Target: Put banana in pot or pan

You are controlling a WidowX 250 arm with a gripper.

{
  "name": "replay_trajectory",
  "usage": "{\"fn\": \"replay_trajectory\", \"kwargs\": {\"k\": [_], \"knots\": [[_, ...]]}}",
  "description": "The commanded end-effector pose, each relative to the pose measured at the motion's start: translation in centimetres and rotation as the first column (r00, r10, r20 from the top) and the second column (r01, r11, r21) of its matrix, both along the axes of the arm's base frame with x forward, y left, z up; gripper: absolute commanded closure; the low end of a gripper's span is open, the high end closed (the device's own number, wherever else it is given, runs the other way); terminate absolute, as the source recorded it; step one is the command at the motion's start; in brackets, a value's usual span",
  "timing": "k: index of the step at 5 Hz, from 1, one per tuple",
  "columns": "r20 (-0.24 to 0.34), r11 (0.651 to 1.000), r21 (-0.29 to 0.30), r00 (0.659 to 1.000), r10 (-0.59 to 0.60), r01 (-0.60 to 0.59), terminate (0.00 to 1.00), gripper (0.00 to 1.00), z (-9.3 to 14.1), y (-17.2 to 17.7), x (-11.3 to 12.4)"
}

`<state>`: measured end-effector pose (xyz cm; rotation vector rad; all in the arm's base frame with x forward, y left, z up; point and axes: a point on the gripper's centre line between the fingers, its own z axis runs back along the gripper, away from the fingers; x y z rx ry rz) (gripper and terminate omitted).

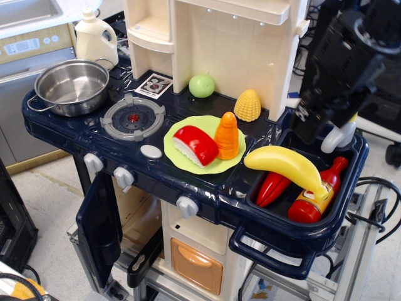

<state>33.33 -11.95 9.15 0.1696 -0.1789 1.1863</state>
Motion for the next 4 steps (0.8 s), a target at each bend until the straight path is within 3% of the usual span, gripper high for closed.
{"fn": "replay_trajectory", "kwargs": {"k": [1,3,4], "knots": [[0.085,0.998,-0.064,0.996,0.022,-0.016,0.0,0.0,-1.5,0.4,0.5],[0.117,0.992,-0.126,0.992,0.038,-0.023,0.0,0.0,-6.0,1.9,0.7],[0.087,0.989,-0.12,0.992,0.094,-0.083,0.0,1.0,-5.7,1.8,1.0]]}}
